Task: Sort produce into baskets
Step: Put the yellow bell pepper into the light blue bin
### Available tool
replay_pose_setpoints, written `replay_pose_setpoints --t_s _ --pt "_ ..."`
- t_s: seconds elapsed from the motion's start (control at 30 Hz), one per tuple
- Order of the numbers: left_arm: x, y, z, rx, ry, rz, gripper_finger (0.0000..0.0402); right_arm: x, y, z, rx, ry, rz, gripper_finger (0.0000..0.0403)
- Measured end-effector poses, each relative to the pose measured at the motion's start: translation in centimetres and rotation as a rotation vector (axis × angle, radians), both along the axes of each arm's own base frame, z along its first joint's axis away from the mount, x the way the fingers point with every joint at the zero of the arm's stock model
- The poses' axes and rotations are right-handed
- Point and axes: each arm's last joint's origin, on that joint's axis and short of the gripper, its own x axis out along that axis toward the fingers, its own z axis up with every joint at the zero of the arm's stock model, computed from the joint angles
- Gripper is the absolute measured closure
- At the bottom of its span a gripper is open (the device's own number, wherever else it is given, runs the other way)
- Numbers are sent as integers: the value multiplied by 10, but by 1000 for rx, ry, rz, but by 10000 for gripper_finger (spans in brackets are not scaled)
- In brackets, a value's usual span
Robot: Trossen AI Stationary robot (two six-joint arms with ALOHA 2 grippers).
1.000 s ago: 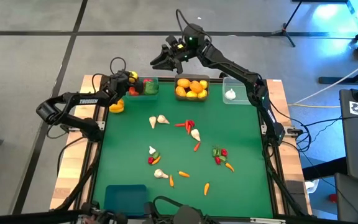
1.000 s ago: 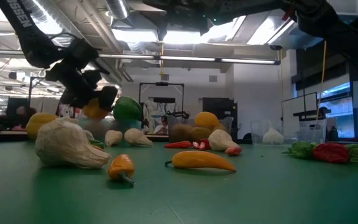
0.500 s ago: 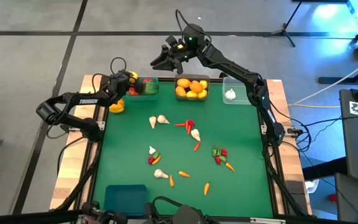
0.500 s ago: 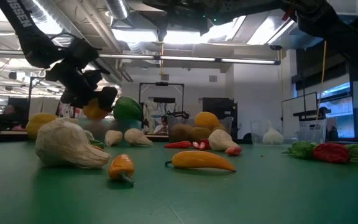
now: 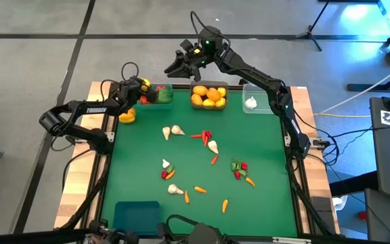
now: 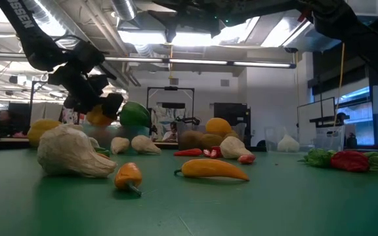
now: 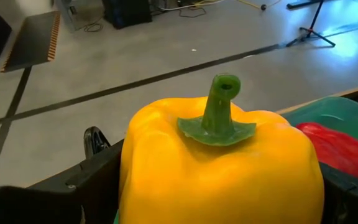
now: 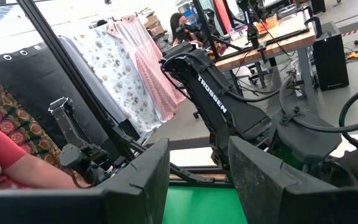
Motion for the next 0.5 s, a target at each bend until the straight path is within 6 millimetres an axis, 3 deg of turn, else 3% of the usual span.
replay_pose_setpoints --t_s 0.5 --pt "0 0 -1 -54 -90 -9 64 0 0 0 -1 -1 0 242"
